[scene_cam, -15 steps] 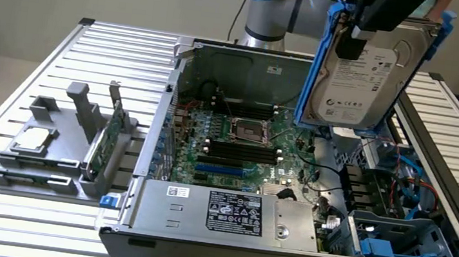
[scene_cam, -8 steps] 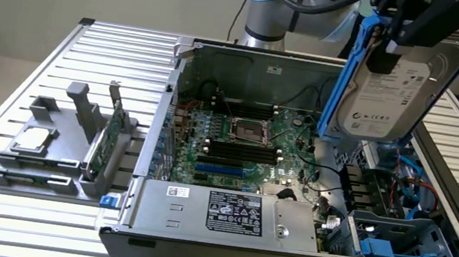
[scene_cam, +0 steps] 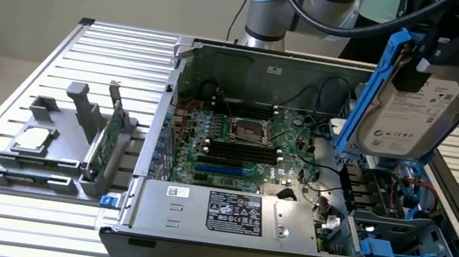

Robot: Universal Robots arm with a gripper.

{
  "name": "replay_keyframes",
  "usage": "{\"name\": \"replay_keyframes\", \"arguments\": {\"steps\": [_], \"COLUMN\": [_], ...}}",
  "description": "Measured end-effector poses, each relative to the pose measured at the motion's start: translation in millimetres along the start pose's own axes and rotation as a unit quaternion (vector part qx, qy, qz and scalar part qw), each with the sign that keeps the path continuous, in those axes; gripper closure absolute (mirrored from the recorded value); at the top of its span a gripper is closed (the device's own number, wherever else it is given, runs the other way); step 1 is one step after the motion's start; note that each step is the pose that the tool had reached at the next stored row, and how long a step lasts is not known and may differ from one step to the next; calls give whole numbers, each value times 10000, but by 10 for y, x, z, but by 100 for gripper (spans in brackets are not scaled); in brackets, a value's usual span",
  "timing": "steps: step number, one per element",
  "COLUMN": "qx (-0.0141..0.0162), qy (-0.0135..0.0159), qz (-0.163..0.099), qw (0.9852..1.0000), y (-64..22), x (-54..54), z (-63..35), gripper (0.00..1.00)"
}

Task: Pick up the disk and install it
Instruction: 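Pick up the disk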

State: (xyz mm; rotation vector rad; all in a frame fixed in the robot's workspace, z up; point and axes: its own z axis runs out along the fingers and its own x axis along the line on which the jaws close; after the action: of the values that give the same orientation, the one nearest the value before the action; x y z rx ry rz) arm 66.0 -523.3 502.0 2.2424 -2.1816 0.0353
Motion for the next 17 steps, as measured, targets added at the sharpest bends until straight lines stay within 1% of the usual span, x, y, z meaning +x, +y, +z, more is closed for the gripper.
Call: {"name": "replay_keyframes", "arguments": {"steps": [8, 13, 17], "qx": [-29, -46, -56], "qy": [-1, -1, -3], "qz": [-1, -1, -1], "qw": [10000, 10000, 10000], "y": [-118, -236, -338], "x": [295, 475, 616], "z": [9, 19, 52], "gripper": [68, 68, 68]}}
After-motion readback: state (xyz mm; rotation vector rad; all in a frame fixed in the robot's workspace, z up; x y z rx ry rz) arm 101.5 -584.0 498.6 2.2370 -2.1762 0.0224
